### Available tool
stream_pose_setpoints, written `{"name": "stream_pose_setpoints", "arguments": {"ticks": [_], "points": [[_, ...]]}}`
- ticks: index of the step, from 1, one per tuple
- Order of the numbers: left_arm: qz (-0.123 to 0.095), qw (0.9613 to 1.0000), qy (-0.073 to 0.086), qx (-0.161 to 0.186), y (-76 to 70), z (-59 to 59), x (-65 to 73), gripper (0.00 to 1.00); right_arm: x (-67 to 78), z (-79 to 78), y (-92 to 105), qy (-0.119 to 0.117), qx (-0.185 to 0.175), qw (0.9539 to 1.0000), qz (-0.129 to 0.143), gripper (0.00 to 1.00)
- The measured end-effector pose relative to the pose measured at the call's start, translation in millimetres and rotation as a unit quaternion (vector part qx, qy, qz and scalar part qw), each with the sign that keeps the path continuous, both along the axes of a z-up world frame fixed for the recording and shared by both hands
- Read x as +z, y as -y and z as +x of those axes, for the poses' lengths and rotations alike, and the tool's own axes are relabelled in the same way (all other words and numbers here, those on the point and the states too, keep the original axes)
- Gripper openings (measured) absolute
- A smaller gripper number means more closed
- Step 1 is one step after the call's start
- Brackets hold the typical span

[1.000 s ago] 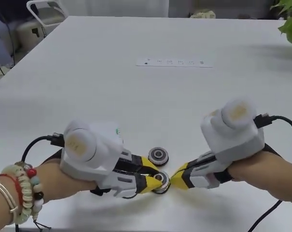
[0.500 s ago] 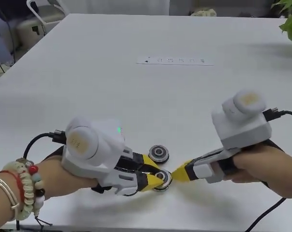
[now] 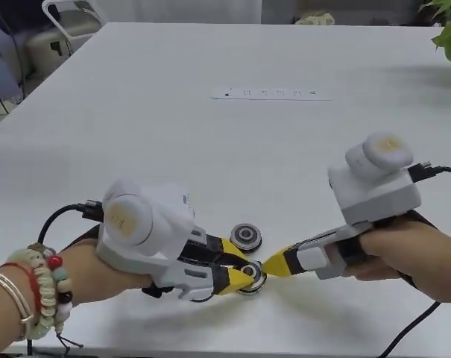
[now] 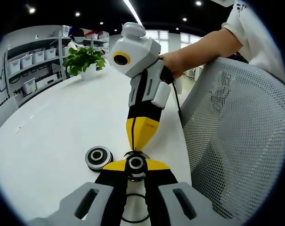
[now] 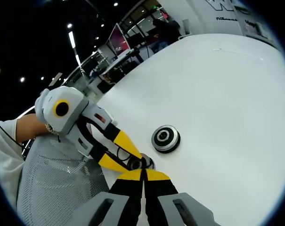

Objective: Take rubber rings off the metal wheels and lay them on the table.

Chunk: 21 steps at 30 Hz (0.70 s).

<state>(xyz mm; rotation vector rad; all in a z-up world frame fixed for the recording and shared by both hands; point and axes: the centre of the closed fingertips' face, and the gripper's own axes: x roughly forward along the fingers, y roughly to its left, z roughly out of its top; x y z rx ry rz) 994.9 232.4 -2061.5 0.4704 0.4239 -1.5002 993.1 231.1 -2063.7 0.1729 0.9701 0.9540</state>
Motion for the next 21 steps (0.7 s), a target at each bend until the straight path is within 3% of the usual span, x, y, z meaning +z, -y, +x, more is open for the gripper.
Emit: {"name": "stream_pose_setpoints", "arguments": {"ticks": [6, 11, 13, 14, 15, 16, 18, 21], "points": [[0.002, 1.0000, 0.002, 0.000, 0.0, -0.1, -0.1, 0.08, 0.9, 1.9, -0.6, 0.011, 0.008, 0.9999, -0.002, 0.00], [0.001, 1.0000, 0.002, -0.002, 0.4, -1.0, -0.1, 0.08, 6.4, -0.3, -6.3, 0.010, 0.015, 0.9997, 0.015, 0.00], [0.000, 1.0000, 0.002, -0.001, 1.0, -0.8, -0.1, 0.08, 23.6, -1.9, -21.1, 0.012, 0.023, 0.9970, 0.073, 0.00], [0.000, 1.0000, 0.003, 0.000, 1.3, -0.5, -0.1, 0.08, 32.4, 2.2, -25.0, 0.013, 0.011, 0.9961, 0.086, 0.00], [0.000, 1.0000, 0.002, 0.002, 1.4, -0.2, -0.2, 0.08, 20.9, 2.1, -15.1, 0.027, 0.026, 0.9988, 0.030, 0.00], [-0.001, 1.0000, 0.002, 0.002, 1.4, -0.1, -0.3, 0.08, 18.7, 2.3, -16.0, 0.048, 0.034, 0.9980, 0.024, 0.00], [-0.001, 1.0000, 0.002, 0.003, 1.3, -0.2, -0.2, 0.08, 13.9, 2.8, -15.0, 0.019, 0.018, 0.9991, 0.034, 0.00], [-0.001, 1.0000, 0.002, 0.003, 1.2, -0.2, -0.1, 0.08, 11.1, 6.4, -4.5, 0.026, 0.006, 0.9995, 0.020, 0.00]]}}
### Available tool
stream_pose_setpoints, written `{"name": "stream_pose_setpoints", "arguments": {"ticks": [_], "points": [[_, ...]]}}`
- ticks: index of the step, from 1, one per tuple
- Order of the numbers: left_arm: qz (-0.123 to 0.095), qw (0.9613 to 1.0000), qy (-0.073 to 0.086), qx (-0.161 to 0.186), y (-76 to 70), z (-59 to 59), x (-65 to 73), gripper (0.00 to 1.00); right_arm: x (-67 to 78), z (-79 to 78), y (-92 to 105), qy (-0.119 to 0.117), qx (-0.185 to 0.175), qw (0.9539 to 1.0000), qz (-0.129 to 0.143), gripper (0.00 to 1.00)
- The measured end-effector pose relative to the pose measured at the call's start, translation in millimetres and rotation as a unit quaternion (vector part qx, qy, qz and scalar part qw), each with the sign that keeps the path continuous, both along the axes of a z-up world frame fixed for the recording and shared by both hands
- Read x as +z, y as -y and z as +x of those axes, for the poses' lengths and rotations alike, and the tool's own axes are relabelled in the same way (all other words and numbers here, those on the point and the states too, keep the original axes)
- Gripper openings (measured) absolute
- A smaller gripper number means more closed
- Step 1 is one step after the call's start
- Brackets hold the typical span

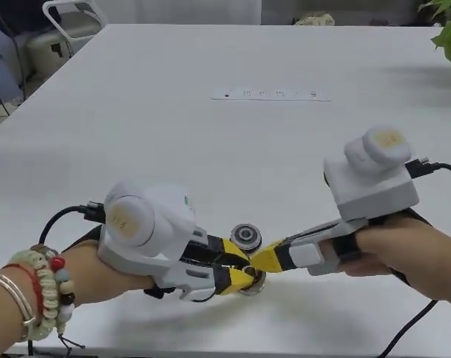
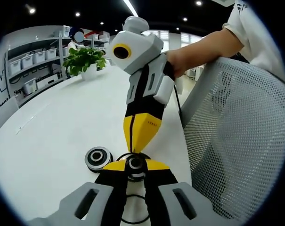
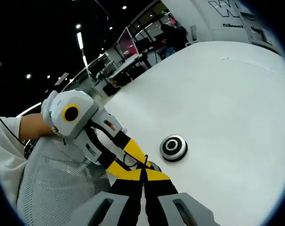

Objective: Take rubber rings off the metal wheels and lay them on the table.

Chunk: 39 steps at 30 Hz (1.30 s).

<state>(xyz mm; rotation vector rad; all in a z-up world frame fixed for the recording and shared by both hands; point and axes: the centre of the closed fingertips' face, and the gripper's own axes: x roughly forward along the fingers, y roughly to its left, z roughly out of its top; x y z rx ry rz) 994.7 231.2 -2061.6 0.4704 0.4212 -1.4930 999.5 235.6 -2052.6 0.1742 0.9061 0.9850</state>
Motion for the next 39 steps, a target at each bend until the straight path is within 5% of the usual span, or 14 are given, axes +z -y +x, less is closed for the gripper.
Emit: {"name": "stream_pose_setpoints", "arguments": {"ticks": [14, 18, 26, 39], "points": [[0.008, 0.9999, -0.011, -0.001, 0.3, -1.1, 1.6, 0.09, -6.7, -2.0, 5.8, -0.008, -0.009, 0.9998, -0.014, 0.00], [-0.012, 0.9999, -0.009, 0.001, 4.8, -0.6, 13.6, 0.10, -7.5, -0.4, 7.5, -0.009, -0.011, 0.9998, -0.014, 0.00], [-0.040, 0.9990, -0.018, -0.002, 6.2, -2.3, 32.8, 0.26, -7.1, 0.4, 10.5, -0.007, -0.014, 0.9998, -0.013, 0.00], [-0.015, 0.9988, -0.013, -0.045, -3.0, -20.8, 45.4, 0.65, -4.3, 0.6, 11.8, -0.007, -0.019, 0.9997, -0.011, 0.00]]}}
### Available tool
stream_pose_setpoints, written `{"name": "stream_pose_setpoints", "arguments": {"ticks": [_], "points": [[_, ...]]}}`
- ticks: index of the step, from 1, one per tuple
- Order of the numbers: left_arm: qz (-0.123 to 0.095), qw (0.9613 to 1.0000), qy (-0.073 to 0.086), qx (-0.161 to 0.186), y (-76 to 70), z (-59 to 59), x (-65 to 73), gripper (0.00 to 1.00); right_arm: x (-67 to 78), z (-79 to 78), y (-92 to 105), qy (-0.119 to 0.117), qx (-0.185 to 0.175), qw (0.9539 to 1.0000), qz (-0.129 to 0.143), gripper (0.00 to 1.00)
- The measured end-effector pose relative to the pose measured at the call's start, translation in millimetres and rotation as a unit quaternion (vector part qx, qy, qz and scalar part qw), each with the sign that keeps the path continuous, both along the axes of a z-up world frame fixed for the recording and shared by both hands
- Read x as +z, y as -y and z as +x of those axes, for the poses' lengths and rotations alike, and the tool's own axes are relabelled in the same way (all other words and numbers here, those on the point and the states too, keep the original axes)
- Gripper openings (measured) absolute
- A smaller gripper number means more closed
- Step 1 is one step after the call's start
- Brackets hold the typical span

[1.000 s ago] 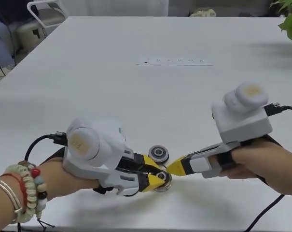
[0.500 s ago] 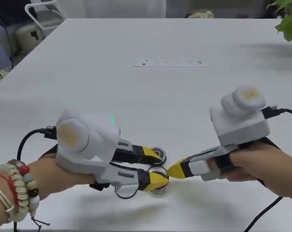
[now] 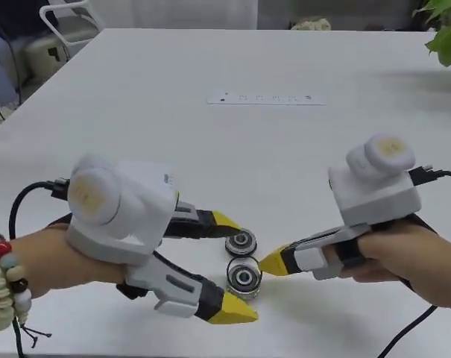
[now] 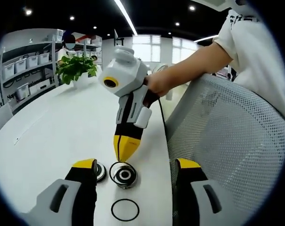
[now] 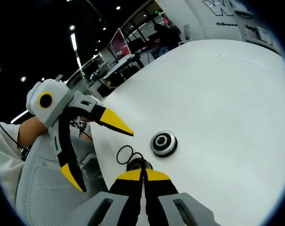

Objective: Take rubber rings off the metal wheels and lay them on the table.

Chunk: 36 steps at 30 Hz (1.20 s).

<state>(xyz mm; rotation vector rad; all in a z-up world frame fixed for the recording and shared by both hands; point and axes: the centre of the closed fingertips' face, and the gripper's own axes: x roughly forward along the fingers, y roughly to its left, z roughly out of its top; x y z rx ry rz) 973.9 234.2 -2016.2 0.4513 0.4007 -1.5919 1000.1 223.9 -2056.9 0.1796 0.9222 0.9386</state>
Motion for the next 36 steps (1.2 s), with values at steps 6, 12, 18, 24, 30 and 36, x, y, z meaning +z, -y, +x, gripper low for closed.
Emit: {"name": "stream_pose_setpoints", "arguments": {"ticks": [6, 12, 18, 24, 30, 36], "points": [[0.004, 1.0000, 0.002, 0.004, -9.6, 0.5, 10.3, 0.77, 1.4, -1.1, -0.8, 0.000, 0.003, 1.0000, 0.002, 0.00], [-0.003, 0.9999, 0.007, 0.009, -21.6, -2.4, 27.4, 0.81, 2.9, -2.9, -1.7, 0.001, 0.004, 1.0000, 0.002, 0.00], [-0.019, 0.9992, 0.002, 0.034, -41.2, -1.5, 46.5, 0.85, 3.6, -2.5, -1.9, 0.002, 0.006, 1.0000, 0.003, 0.00], [-0.034, 0.9969, 0.017, 0.069, -60.1, 0.5, 60.5, 0.88, 5.9, -2.0, -2.5, 0.003, 0.004, 1.0000, 0.007, 0.00], [-0.043, 0.9923, 0.027, 0.112, -83.0, 0.7, 66.6, 0.89, 12.5, -0.3, -3.3, 0.009, 0.001, 0.9998, 0.018, 0.00], [-0.048, 0.9874, 0.023, 0.149, -98.2, -0.9, 61.9, 0.89, 21.0, 3.0, -3.1, 0.015, -0.008, 0.9993, 0.033, 0.00]]}}
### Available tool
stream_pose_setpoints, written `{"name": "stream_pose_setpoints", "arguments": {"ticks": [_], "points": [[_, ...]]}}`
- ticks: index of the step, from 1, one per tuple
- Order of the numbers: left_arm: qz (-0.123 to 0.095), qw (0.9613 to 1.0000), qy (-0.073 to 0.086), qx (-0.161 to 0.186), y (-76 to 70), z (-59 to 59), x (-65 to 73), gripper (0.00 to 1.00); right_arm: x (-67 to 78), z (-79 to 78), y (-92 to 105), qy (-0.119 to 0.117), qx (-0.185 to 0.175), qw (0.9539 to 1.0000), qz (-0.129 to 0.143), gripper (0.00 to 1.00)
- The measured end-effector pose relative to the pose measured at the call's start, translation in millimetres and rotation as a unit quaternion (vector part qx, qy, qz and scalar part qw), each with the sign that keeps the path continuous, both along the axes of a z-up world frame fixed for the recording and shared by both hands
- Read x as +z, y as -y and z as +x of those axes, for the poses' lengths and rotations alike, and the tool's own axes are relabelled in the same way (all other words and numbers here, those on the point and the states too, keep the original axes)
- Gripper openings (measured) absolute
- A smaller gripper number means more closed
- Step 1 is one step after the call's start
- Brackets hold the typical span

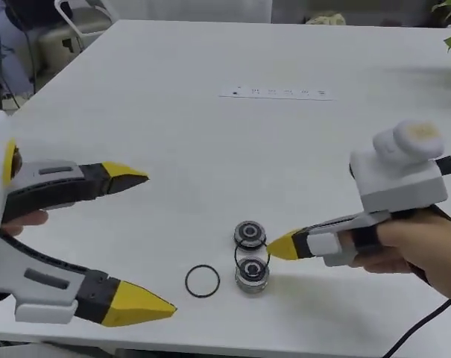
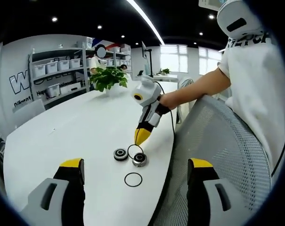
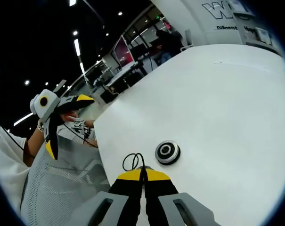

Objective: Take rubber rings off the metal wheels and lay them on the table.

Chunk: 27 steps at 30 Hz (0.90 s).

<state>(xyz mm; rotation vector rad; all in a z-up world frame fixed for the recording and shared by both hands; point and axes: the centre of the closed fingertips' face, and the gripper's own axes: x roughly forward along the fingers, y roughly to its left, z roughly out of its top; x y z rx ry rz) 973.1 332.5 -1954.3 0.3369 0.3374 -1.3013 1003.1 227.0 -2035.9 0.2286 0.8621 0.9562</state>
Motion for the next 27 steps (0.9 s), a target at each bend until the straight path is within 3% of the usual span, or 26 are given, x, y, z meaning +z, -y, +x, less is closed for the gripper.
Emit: {"name": "stream_pose_setpoints", "arguments": {"ticks": [12, 19, 22, 24, 27], "points": [[0.005, 0.9987, -0.028, 0.041, -18.1, -15.3, -20.7, 0.89, 14.1, 3.5, -3.7, 0.013, -0.009, 0.9997, 0.020, 0.00], [0.003, 0.9977, -0.040, 0.055, -20.9, -14.5, -24.7, 0.89, 23.8, 2.1, -12.2, 0.026, -0.003, 0.9993, 0.027, 0.00], [0.012, 0.9976, -0.043, 0.054, -19.5, -15.8, -30.2, 0.89, 27.6, 1.0, -17.5, 0.030, 0.001, 0.9990, 0.032, 0.00], [0.029, 0.9971, -0.049, 0.050, -19.8, -17.9, -37.2, 0.90, 30.6, -0.7, -22.6, 0.033, 0.006, 0.9988, 0.036, 0.00], [0.028, 0.9973, -0.048, 0.047, -19.9, -18.6, -37.1, 0.90, 32.9, -3.6, -30.9, 0.040, 0.017, 0.9984, 0.036, 0.00]]}}
